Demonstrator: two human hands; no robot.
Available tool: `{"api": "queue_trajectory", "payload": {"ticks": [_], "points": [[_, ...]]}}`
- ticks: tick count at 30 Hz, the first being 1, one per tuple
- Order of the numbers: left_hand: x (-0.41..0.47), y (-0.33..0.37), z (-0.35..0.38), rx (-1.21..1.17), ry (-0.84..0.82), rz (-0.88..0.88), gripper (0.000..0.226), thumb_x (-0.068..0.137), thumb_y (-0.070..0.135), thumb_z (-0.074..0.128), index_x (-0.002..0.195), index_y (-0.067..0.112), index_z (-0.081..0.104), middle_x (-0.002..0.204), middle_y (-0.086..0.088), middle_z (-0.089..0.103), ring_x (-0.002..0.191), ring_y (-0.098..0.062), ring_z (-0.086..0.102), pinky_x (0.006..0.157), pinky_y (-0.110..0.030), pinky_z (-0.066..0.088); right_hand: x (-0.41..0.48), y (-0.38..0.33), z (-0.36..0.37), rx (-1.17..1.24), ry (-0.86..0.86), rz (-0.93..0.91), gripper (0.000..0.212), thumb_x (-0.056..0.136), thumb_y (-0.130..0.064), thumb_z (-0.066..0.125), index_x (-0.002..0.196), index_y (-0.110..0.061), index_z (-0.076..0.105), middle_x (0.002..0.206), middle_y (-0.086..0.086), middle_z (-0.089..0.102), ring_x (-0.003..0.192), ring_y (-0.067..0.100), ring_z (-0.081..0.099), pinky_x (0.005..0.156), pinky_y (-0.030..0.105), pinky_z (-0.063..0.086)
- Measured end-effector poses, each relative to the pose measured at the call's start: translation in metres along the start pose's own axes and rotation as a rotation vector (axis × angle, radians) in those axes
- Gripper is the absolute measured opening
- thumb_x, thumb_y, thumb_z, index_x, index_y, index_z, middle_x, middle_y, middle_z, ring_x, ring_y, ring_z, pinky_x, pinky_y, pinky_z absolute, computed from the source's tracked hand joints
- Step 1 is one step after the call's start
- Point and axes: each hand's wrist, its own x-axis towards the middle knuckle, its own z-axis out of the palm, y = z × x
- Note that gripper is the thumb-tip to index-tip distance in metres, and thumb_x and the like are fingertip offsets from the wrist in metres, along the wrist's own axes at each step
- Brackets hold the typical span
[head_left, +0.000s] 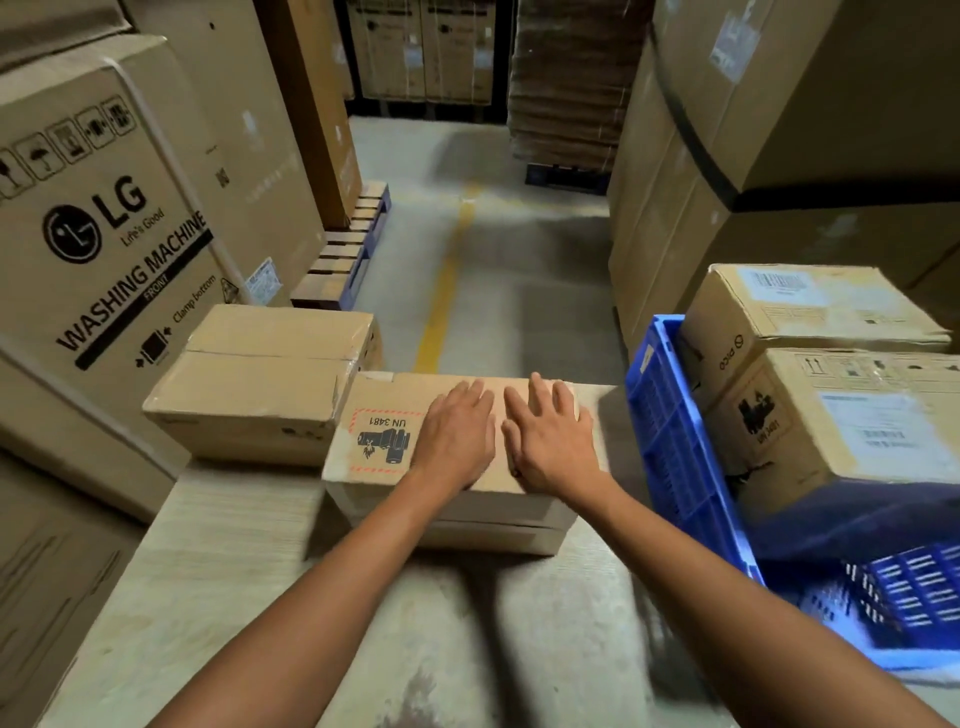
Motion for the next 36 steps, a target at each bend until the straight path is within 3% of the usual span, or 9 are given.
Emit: {"api": "queue_trajectory", "payload": {"ticks": [3, 6, 10, 15, 20, 23, 30, 34, 36], "points": [[-0.002, -0.013, 0.003, 0.032, -0.047, -0.052, 0.050, 0.106, 0.036, 0.030, 0.153, 0.020, 0.035, 0.164, -0.005, 0.024, 0.152, -0.023, 0.017, 0.123, -0.049, 0.013, 0.000, 0.003, 0.005, 0.039, -0.014, -0.001, 0.053, 0.104, -0.049, 0.024, 0.152, -0.028, 0.029, 0.166, 0.013, 0.014, 0.150, 0.041, 0.013, 0.112, 0.059, 0.029], [-0.002, -0.038, -0.003, 0.027, -0.002, -0.315, 0.056, 0.104, 0.048, 0.029, 0.154, 0.024, 0.029, 0.166, -0.007, 0.016, 0.153, -0.029, 0.009, 0.118, -0.063, 0.007, -0.003, 0.001, 0.002, 0.104, 0.032, 0.144, 0.064, 0.100, -0.058, 0.032, 0.154, -0.023, 0.030, 0.166, 0.021, 0.011, 0.150, 0.045, 0.013, 0.115, 0.056, 0.029], [-0.013, -0.083, -0.019, -0.208, 0.110, -0.675, 0.063, 0.100, 0.052, 0.041, 0.154, 0.024, 0.025, 0.157, -0.019, 0.027, 0.141, -0.044, 0.029, 0.111, -0.067, 0.026, -0.012, 0.003, -0.005, 0.432, -0.024, 0.446, 0.081, 0.098, -0.064, 0.040, 0.161, -0.026, 0.004, 0.163, 0.023, 0.016, 0.140, 0.046, 0.035, 0.105, 0.055, 0.039], [-0.025, -0.087, -0.030, -0.470, 0.160, -0.621, 0.058, 0.102, 0.052, 0.039, 0.156, 0.035, 0.025, 0.139, -0.017, 0.041, 0.125, -0.039, 0.046, 0.102, -0.047, 0.041, -0.030, 0.003, -0.008, 0.532, 0.053, 0.468, 0.075, 0.099, -0.061, 0.041, 0.159, -0.030, 0.010, 0.135, 0.019, 0.054, 0.119, 0.042, 0.056, 0.094, 0.048, 0.044], [-0.035, -0.082, -0.039, -0.535, 0.304, -0.544, 0.038, 0.104, 0.046, 0.039, 0.138, 0.031, 0.048, 0.124, -0.009, 0.042, 0.110, -0.031, 0.054, 0.086, -0.035, 0.045, -0.045, 0.002, -0.012, 0.649, 0.294, 0.493, 0.060, 0.095, -0.054, 0.055, 0.142, -0.025, 0.032, 0.128, 0.010, 0.057, 0.114, 0.030, 0.058, 0.095, 0.050, 0.049], [-0.046, -0.073, -0.034, -0.624, 0.400, -0.512, 0.028, 0.101, 0.050, 0.045, 0.117, 0.027, 0.047, 0.119, -0.002, 0.038, 0.102, -0.024, 0.053, 0.074, -0.035, 0.046, -0.047, 0.000, -0.008, 0.741, 0.407, 0.593, 0.046, 0.094, -0.052, 0.058, 0.122, -0.019, 0.042, 0.123, 0.010, 0.055, 0.101, 0.025, 0.058, 0.091, 0.049, 0.050], [-0.102, -0.080, 0.036, -0.628, 0.286, -0.619, 0.021, 0.095, 0.029, 0.062, 0.098, 0.018, 0.045, 0.112, -0.004, 0.037, 0.088, -0.030, 0.056, 0.072, -0.030, 0.037, -0.085, -0.013, 0.044, 0.709, 0.297, 0.719, 0.032, 0.089, -0.037, 0.068, 0.104, -0.015, 0.050, 0.117, 0.005, 0.043, 0.082, 0.020, 0.050, 0.076, 0.030, 0.035], [-0.129, -0.087, 0.055, -0.581, 0.201, -0.562, 0.023, 0.094, 0.028, 0.065, 0.103, 0.016, 0.048, 0.114, 0.000, 0.036, 0.094, -0.029, 0.055, 0.076, -0.029, 0.037, -0.106, -0.024, 0.067, 0.647, 0.250, 0.742, 0.029, 0.090, -0.033, 0.065, 0.111, -0.016, 0.054, 0.126, 0.008, 0.045, 0.099, 0.029, 0.058, 0.092, 0.040, 0.042], [-0.132, -0.092, 0.054, -0.479, 0.190, -0.482, 0.022, 0.092, 0.026, 0.067, 0.104, 0.014, 0.054, 0.117, -0.003, 0.040, 0.105, -0.029, 0.051, 0.081, -0.035, 0.042, -0.106, -0.033, 0.072, 0.450, 0.272, 0.715, 0.025, 0.092, -0.031, 0.065, 0.111, -0.017, 0.058, 0.133, 0.009, 0.046, 0.119, 0.028, 0.054, 0.114, 0.060, 0.024]]}}
